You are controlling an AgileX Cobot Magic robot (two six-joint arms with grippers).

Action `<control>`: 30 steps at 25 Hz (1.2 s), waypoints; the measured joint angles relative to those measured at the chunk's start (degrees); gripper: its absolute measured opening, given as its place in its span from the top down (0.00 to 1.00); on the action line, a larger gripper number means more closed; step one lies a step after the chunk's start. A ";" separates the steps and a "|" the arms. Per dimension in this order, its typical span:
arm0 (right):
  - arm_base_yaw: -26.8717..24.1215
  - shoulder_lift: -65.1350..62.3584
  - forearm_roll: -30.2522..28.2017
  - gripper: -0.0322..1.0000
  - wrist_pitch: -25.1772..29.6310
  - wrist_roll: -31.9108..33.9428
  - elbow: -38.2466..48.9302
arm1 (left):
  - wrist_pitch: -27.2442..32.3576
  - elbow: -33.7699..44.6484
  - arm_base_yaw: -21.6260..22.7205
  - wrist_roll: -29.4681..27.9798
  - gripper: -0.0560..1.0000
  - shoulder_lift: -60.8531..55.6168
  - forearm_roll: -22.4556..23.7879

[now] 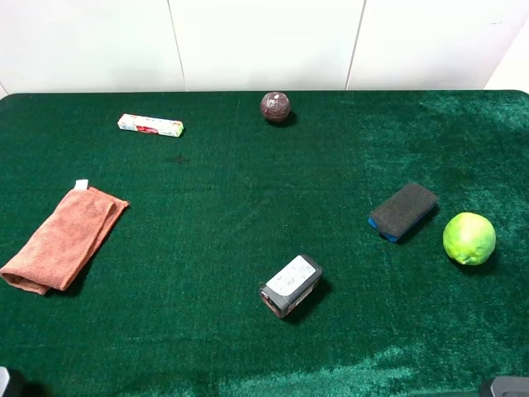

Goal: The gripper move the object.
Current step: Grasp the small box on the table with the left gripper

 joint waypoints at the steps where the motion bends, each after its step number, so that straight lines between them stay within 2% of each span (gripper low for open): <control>1: 0.00 0.00 0.05 0.30 0.00 0.00 0.00 | 0.00 0.00 0.00 0.00 0.07 0.00 0.00; 30: 0.00 0.00 0.19 0.30 0.02 0.07 0.00 | 0.00 0.00 0.00 0.00 0.07 0.00 0.00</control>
